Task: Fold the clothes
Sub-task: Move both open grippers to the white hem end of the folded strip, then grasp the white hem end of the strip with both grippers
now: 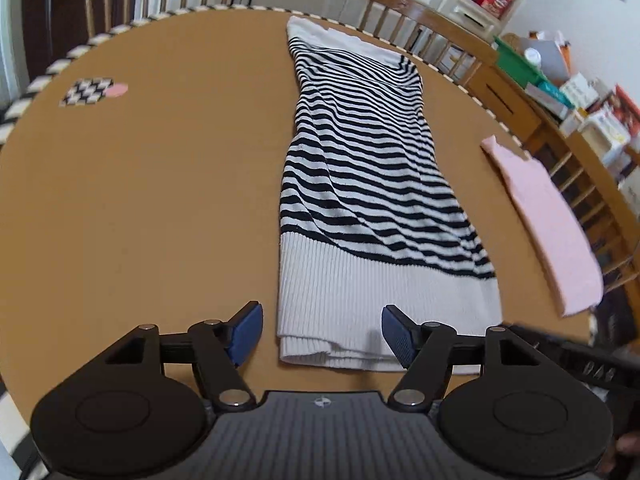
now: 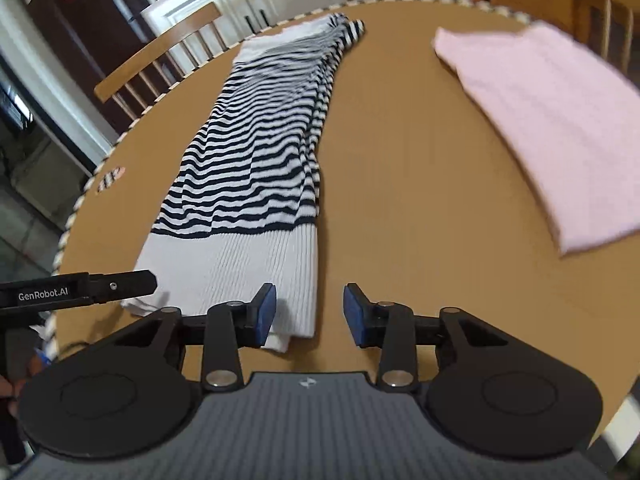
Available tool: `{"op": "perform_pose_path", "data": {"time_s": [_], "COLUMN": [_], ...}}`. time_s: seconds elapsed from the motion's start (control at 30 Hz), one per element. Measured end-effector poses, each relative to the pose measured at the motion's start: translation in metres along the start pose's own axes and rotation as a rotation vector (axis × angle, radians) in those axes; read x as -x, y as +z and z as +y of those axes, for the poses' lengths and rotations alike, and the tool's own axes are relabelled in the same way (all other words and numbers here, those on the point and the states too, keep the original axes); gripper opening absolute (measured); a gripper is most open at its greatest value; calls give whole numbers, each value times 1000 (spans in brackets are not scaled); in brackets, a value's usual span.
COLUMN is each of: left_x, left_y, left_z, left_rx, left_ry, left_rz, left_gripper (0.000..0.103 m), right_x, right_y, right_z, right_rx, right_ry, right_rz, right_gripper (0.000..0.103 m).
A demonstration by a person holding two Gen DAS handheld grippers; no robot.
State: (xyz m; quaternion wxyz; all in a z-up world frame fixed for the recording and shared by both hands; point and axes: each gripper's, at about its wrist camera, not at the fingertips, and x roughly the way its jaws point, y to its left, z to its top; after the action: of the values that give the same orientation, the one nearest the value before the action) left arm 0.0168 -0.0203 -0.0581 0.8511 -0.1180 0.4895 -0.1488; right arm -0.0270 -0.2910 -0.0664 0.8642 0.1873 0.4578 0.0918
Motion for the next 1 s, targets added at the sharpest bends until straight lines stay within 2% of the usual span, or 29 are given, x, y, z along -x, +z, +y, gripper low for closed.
{"op": "perform_pose_path", "data": {"time_s": [0.07, 0.13, 0.33, 0.37, 0.4, 0.43, 0.47, 0.53, 0.73, 0.87, 1.0], "left_x": [-2, -4, -4, -3, -3, -4, -4, -5, 3, 21, 52], "left_y": [2, 3, -2, -2, -3, -3, -2, 0, 1, -6, -21], "left_z": [1, -3, -13, -12, -11, -6, 0, 7, 9, 17, 17], "left_rx": [11, -11, -91, -92, -91, -73, -39, 5, -8, 32, 57], "left_ry": [-34, -37, -25, -15, -5, -15, -37, -67, -66, -104, -121], "left_rz": [16, 28, 40, 37, 35, 48, 54, 66, 83, 149, 229], "left_gripper": [68, 67, 59, 52, 29, 16, 15, 13, 10, 9, 9], "right_x": [-3, -6, -10, -11, -11, -13, -15, -16, -11, 9, 37], "right_y": [-1, -2, -7, -7, -8, -8, -8, -9, -4, -9, -25], "right_z": [3, 9, 30, 32, 35, 36, 36, 37, 30, 25, 30], "right_rx": [-7, -16, 65, 75, 85, 85, 82, 58, 5, -18, 4], "right_ry": [26, 51, 16, 8, -1, 0, 4, 24, 35, 88, 122], "right_rz": [2, 13, 3, 1, 0, 7, 17, 22, 60, 122, 220], "right_gripper": [41, 41, 42, 41, 39, 23, 14, 14, 13, 13, 13]}}
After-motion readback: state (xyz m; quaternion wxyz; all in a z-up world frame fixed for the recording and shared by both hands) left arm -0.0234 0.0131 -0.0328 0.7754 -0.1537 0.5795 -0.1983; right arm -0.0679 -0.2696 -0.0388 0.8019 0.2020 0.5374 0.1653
